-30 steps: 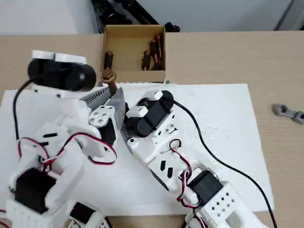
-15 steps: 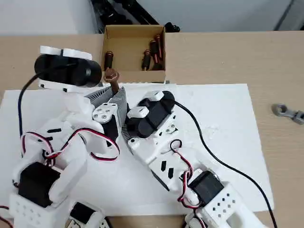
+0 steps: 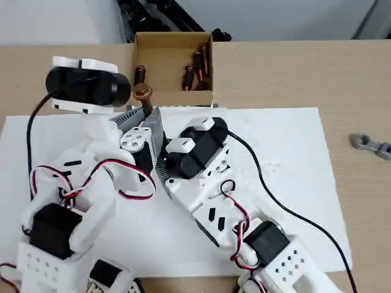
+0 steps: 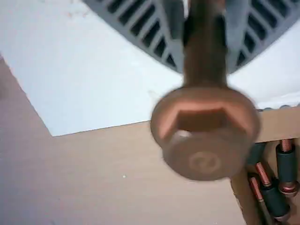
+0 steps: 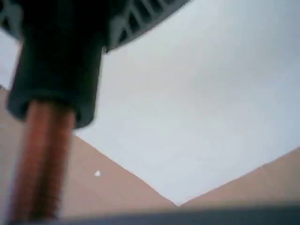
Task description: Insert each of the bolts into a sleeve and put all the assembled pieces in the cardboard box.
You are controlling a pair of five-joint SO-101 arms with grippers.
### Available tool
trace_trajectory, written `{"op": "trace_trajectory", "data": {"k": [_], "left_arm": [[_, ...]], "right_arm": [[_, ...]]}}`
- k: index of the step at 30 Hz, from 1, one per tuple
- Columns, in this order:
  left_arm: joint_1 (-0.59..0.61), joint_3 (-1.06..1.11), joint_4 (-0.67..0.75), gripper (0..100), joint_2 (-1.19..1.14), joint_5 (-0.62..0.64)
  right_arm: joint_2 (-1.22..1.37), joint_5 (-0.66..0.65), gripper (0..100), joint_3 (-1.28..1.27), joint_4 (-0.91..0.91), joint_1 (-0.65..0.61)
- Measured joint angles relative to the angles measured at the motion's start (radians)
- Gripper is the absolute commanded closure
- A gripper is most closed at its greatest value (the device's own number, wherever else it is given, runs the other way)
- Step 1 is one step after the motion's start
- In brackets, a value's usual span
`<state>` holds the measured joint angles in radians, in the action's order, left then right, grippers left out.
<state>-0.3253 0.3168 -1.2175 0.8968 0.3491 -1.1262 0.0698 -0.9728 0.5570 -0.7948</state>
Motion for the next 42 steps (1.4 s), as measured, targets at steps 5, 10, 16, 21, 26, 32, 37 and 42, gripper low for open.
{"op": "trace_trajectory", "data": {"k": [5,10,16,21,26,32,37,42], "left_arm": [[0.003,0.015,0.0,99,-0.003,0.0],[0.003,0.015,0.0,99,-0.003,0.0],[0.003,0.015,-0.032,99,-0.003,0.0],[0.003,-0.002,-0.057,99,-0.003,0.031],[0.003,-0.002,-0.057,99,-0.003,0.06],[0.003,-0.002,-0.058,99,-0.003,0.08],[0.003,-0.002,-0.058,99,-0.003,0.083],[0.003,0.015,-0.058,99,-0.003,0.083]], "right_arm": [[0.0,0.0,99.5,0.0,0.0,0.0],[0.0,0.0,99.5,0.0,0.0,-0.002],[0.0,-0.003,99.5,0.0,0.0,-0.002],[-0.002,-0.003,99.5,0.0,0.0,-0.002],[-0.002,-0.003,99.5,0.0,0.0,-0.002],[-0.002,-0.003,99.5,0.0,0.0,-0.002],[-0.002,-0.003,99.5,0.0,0.0,-0.002],[-0.002,-0.003,99.5,0.0,0.0,-0.002]]}}
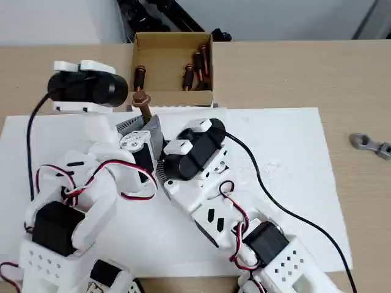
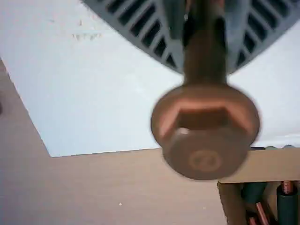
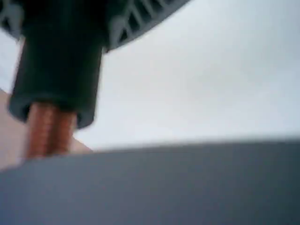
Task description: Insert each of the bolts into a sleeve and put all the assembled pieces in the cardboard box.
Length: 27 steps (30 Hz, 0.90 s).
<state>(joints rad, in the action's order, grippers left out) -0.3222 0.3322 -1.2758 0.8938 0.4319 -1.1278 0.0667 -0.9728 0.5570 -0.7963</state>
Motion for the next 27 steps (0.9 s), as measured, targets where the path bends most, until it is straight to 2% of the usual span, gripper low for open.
{"op": "trace_trajectory", "data": {"k": [13,22,27], "left_arm": [[-0.002,0.043,0.021,99,-0.049,0.0],[0.006,0.009,-0.028,86,-0.071,0.0],[0.003,-0.011,-0.077,84,-0.072,-0.002]], "right_arm": [[0.003,0.003,99.5,-0.002,0.0,0.008],[0.002,0.003,99.5,-0.002,-0.006,0.005],[0.002,0.002,99.5,-0.002,-0.031,0.006]]}}
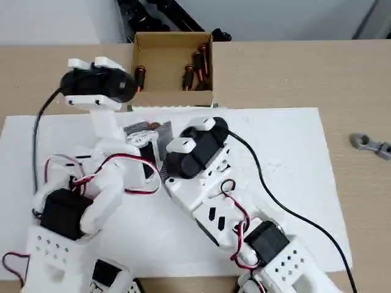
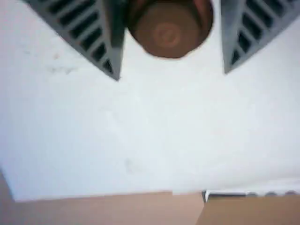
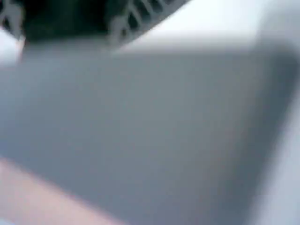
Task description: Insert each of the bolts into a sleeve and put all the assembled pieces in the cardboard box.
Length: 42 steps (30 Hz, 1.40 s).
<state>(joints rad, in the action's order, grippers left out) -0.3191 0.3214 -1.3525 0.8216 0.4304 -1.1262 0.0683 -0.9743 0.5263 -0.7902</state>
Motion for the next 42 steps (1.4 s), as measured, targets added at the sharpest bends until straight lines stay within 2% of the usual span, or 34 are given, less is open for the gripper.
{"op": "trace_trajectory", "data": {"k": [8,12,17,19,22,27,32,42], "left_arm": [[0.003,-0.11,-0.055,83,0.002,0.035],[0.008,-0.212,-0.137,84,0.002,0.035],[0.023,-0.299,-0.222,99,0.002,-0.071],[0.055,-0.305,-0.224,99,0.002,-0.137],[0.117,-0.305,-0.23,100,0.002,-0.229],[0.209,-0.305,-0.29,100,0.002,-0.269],[0.249,-0.305,-0.367,100,0.002,-0.358],[0.338,-0.305,-0.382,100,0.003,-0.382]], "right_arm": [[-0.002,-0.002,99.5,0.002,-0.009,0.0],[-0.002,-0.002,99.5,0.002,-0.011,0.011],[0.035,-0.002,99.5,0.038,-0.011,0.075],[0.08,-0.002,99.5,0.103,-0.002,0.103],[0.184,-0.002,99.5,0.212,0.017,0.135],[0.388,-0.002,99.5,0.404,0.018,0.161],[0.632,-0.002,99.5,0.598,0.018,0.18],[1.209,-0.002,99.5,1.023,0.018,0.325]]}}
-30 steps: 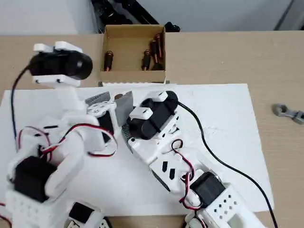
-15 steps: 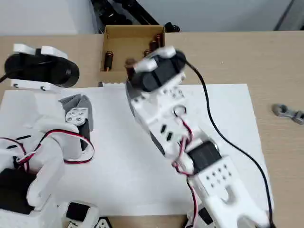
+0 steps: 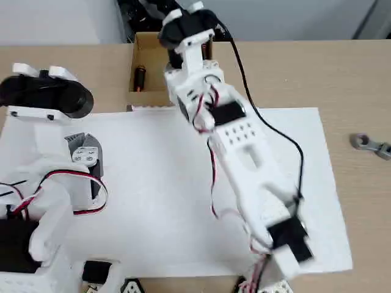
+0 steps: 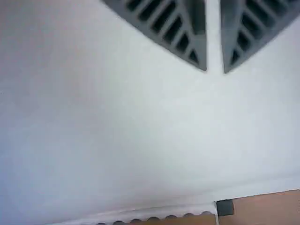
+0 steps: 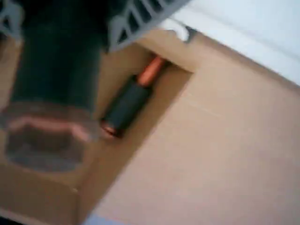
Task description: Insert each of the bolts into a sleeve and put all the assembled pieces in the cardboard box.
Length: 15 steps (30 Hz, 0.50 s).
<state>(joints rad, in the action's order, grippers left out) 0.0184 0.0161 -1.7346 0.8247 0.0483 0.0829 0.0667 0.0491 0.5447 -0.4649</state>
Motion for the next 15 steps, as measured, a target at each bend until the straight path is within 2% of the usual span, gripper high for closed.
{"op": "trace_trajectory", "data": {"k": [15], "left_arm": [[0.002,0.021,0.0,100,0.0,-0.002]], "right_arm": [[0.812,0.0,99.5,0.713,-0.006,0.08]]}}
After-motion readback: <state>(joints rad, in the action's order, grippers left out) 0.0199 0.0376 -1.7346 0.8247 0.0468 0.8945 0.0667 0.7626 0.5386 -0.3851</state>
